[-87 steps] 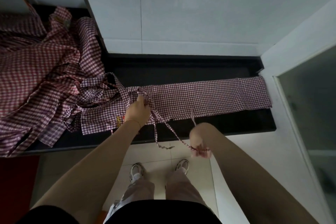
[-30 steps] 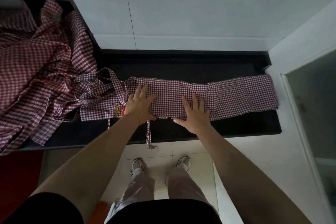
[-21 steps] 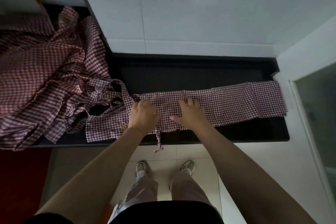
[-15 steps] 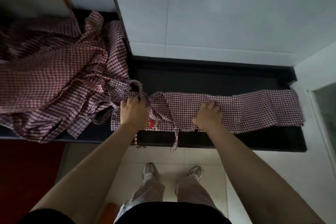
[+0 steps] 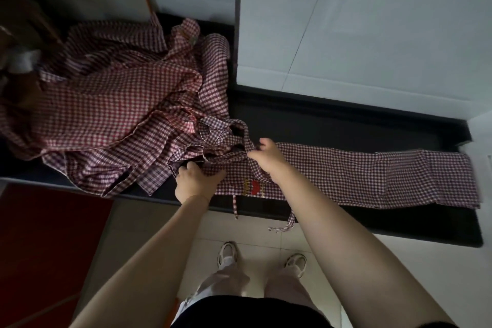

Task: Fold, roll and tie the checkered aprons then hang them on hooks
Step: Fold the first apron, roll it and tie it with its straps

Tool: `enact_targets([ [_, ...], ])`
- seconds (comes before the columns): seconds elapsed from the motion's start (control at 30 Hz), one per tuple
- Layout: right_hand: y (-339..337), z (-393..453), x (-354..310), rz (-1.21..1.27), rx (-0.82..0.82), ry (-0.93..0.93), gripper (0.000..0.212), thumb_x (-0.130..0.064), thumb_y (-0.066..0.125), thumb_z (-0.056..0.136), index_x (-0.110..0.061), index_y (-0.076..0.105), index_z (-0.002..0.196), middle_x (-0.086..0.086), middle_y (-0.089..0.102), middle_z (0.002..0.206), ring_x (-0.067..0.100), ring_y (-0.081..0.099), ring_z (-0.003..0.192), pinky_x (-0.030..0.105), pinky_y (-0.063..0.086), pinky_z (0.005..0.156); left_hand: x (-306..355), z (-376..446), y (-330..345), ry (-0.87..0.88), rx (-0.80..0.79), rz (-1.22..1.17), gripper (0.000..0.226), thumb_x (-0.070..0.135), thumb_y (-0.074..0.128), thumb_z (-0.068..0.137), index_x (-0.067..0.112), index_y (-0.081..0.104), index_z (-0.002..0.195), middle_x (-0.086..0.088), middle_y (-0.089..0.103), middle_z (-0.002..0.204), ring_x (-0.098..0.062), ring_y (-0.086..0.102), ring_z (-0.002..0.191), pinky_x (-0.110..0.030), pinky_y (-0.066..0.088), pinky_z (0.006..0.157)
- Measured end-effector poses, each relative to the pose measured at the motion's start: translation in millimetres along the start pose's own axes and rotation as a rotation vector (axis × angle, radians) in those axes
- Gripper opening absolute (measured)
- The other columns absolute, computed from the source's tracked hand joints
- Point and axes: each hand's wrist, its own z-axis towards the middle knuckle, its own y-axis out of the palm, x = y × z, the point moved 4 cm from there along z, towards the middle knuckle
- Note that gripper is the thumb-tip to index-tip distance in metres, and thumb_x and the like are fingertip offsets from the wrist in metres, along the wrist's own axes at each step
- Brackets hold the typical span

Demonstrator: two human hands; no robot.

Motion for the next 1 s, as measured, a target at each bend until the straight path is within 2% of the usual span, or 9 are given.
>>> enact_targets([
  [0.17, 3.6, 2.6, 0.3, 0.036, 0.010, 0.088, 0.047, -0.030, 0.075, 0.087, -0.008, 0.063, 0.127, 0.009, 0.065, 0.123, 0.028, 0.061, 0.114, 0.038, 0.050, 0.095, 1.8, 3.3, 0.0, -0.138, -0.091, -0.370, 0.071, 0.054, 0.074, 0.078, 0.004, 0.046, 0.122, -0.011, 0.060, 0.117, -0.032, 0.060, 0.106, -0.036, 0.046, 0.078],
  [0.33, -9.2, -9.2, -22.2, 0.145, -0.037, 0.030, 0.007, -0.017, 0.073, 0.087, -0.012, 0.071, 0.091, 0.009, 0.073, 0.099, 0.024, 0.069, 0.092, 0.039, 0.056, 0.087, 2.2, 11.1, -3.3, -0.244, -0.082, -0.628, 0.050, 0.042, 0.080, 0.074, 0.005, 0.060, 0.101, -0.003, 0.066, 0.095, -0.020, 0.061, 0.083, -0.031, 0.048, 0.074],
  [0.43, -28.5, -15.3, -34.2, 0.100, 0.037, -0.061, 0.012, -0.017, 0.069, 0.083, -0.004, 0.071, 0.085, 0.009, 0.073, 0.087, 0.027, 0.069, 0.091, 0.039, 0.053, 0.084, 6.7, 6.3, -3.0, -0.241, -0.157, -0.657, 0.024, 0.030, 0.075, 0.081, 0.010, 0.064, 0.087, -0.005, 0.066, 0.090, -0.019, 0.058, 0.075, -0.031, 0.048, 0.074],
  [0.53, -49.4, -22.3, -36.9, 0.294, 0.015, -0.149, 0.004, -0.006, 0.067, 0.085, -0.003, 0.068, 0.087, 0.013, 0.072, 0.083, 0.031, 0.069, 0.085, 0.041, 0.055, 0.085, 15.0, -5.9, -5.5, -0.216, -0.085, -0.654, 0.028, 0.021, 0.067, 0.084, 0.011, 0.063, 0.110, -0.006, 0.064, 0.102, -0.024, 0.060, 0.086, -0.034, 0.052, 0.080],
  [0.6, -60.3, -25.6, -34.7, 0.157, -0.051, -0.180, 0.015, -0.019, 0.075, 0.084, -0.009, 0.064, 0.083, 0.002, 0.068, 0.073, 0.022, 0.063, 0.073, 0.036, 0.052, 0.077, 24.3, -17.3, -11.0, -0.176, 0.005, -0.626, 0.033, 0.017, 0.059, 0.086, 0.016, 0.056, 0.119, -0.002, 0.060, 0.099, -0.023, 0.057, 0.086, -0.034, 0.051, 0.078],
  [0.7, -69.1, -26.4, -21.4, -0.490, -0.096, -0.080, 0.053, -0.050, 0.084, 0.068, -0.012, 0.066, 0.100, -0.002, 0.069, 0.095, 0.017, 0.065, 0.087, 0.032, 0.053, 0.080, 44.8, -34.4, -16.7, -0.039, 0.150, -0.500, 0.028, 0.012, 0.054, 0.088, 0.017, 0.046, 0.115, -0.003, 0.061, 0.092, -0.023, 0.057, 0.076, -0.032, 0.045, 0.063],
  [0.77, -75.7, -26.2, -15.3, -0.649, 0.006, -0.116, 0.038, -0.040, 0.080, 0.077, -0.012, 0.066, 0.100, 0.000, 0.066, 0.095, 0.019, 0.066, 0.087, 0.027, 0.050, 0.066, 61.4, -46.5, -18.5, 0.111, 0.261, -0.434, 0.027, 0.014, 0.056, 0.089, 0.017, 0.042, 0.111, -0.003, 0.063, 0.087, -0.028, 0.061, 0.075, -0.035, 0.044, 0.062],
  [0.9, -118.8, -57.8, 5.3, 0.044, 0.546, -0.277, 0.012, -0.024, 0.059, 0.095, -0.013, 0.064, 0.096, -0.001, 0.066, 0.090, 0.014, 0.064, 0.083, 0.026, 0.050, 0.068, 105.5, -76.9, -0.2, 0.567, 0.340, -0.294, 0.037, 0.013, 0.067, 0.083, 0.012, 0.049, 0.115, -0.006, 0.067, 0.082, -0.026, 0.061, 0.065, -0.030, 0.043, 0.053],
  [1.0, -151.5, -68.2, 63.8, 0.401, 0.690, -0.003, 0.026, -0.026, 0.052, 0.100, -0.009, 0.062, 0.116, 0.005, 0.066, 0.104, 0.018, 0.063, 0.085, 0.031, 0.053, 0.073, 130.0, -100.7, 43.3, 0.851, 0.210, -0.111, 0.047, 0.012, 0.075, 0.077, 0.010, 0.049, 0.116, -0.004, 0.067, 0.076, -0.021, 0.060, 0.057, -0.024, 0.039, 0.048],
])
